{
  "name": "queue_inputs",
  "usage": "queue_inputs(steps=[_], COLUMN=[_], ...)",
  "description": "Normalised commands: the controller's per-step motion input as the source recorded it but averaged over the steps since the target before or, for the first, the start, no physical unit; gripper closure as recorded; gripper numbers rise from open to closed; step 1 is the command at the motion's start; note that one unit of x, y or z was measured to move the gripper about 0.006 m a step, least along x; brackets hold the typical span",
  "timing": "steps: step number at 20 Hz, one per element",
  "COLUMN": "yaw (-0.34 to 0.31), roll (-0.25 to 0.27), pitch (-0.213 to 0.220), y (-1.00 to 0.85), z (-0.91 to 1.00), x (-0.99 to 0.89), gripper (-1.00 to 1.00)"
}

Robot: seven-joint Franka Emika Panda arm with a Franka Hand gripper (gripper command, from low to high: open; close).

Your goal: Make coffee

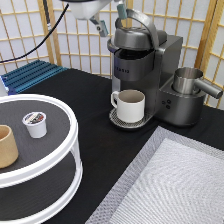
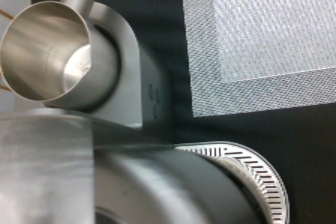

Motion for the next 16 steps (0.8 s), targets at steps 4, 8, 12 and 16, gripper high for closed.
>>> queue_inputs(steps=[4,8,12,16], yaw=[-0.021,-0.008,0.0,0.003], roll=[-0.274,-0.298,-0.287,-0.224], pitch=[0.115,0.154,0.158,0.225], y=[0.73,0.68,0.72,0.68], z=[0.43,0.47,0.61,0.53], x=[0.12,0.13,0.25,0.46], gripper=[-1.0,-1.0,-1.0,-1.0])
